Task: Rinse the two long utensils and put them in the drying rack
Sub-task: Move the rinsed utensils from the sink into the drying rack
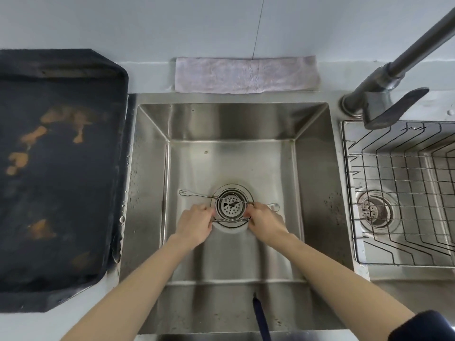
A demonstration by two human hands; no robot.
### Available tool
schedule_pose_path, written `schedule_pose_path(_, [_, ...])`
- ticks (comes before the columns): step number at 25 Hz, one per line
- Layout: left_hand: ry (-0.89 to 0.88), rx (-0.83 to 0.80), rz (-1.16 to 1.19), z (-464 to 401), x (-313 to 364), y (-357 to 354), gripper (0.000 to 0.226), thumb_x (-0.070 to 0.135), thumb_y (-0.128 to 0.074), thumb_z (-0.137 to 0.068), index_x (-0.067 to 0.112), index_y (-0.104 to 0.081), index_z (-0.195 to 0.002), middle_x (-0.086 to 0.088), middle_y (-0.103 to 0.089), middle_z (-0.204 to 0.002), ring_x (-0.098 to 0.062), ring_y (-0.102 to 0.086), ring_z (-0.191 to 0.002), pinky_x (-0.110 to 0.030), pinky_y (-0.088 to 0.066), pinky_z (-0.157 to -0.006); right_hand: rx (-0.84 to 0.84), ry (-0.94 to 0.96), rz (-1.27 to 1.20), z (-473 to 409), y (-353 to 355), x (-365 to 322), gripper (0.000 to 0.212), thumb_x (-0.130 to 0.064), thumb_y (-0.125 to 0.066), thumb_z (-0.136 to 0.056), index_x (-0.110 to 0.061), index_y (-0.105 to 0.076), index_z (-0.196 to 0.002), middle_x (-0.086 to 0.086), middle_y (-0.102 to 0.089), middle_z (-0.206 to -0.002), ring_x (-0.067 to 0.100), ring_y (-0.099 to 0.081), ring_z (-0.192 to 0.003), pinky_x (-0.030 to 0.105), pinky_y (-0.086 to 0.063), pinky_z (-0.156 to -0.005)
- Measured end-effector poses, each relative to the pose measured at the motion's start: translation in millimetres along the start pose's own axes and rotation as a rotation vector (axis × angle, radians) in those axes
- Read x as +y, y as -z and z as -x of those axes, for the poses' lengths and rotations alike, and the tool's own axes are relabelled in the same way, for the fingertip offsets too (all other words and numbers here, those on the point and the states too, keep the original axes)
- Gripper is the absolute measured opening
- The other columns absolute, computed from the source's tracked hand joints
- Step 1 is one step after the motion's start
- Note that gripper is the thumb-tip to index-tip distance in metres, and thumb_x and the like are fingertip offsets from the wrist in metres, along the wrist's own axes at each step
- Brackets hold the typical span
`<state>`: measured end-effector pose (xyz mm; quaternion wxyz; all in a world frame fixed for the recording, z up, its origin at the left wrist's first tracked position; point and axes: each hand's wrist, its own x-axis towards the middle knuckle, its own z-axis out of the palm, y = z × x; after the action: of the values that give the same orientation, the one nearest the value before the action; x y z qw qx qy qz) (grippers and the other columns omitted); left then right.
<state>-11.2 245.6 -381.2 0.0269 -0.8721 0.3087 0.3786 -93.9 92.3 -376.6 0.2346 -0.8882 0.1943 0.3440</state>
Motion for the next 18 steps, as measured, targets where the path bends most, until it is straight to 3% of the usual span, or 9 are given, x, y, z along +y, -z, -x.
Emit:
schedule_pose_path(8, [0.008,0.077,0.038,-9.3,-0.9,-18.6,0.026,0.012,-0.043,-0.093,0.012,-0.055,-0.116,-0.007,-0.056,-0.121,-0.026,-0.049,-0.117,-0.036,-0.042,-0.092,0.022,-0.001,0.057,-6.7,-6.2,0.1,0.035,0.002,-0.041,-0.090,-0.011,-0.053,-0.120,0.010,-0.049,-0.131,0.025,-0.042,-0.125,0.034,-0.040,-0.094])
schedule_pose_path(18, [-0.018,0.148,0.006,1.8,2.1,-18.8,0.025,0.011,-0.040,-0.093,0.012,-0.057,-0.111,-0.005,-0.059,-0.118,-0.024,-0.051,-0.114,-0.033,-0.039,-0.092,0.095,0.066,0.091,7.8,-8.5,1.5,0.029,-0.001,-0.041,-0.090,-0.009,-0.053,-0.116,0.009,-0.052,-0.128,0.025,-0.046,-0.121,0.035,-0.044,-0.087])
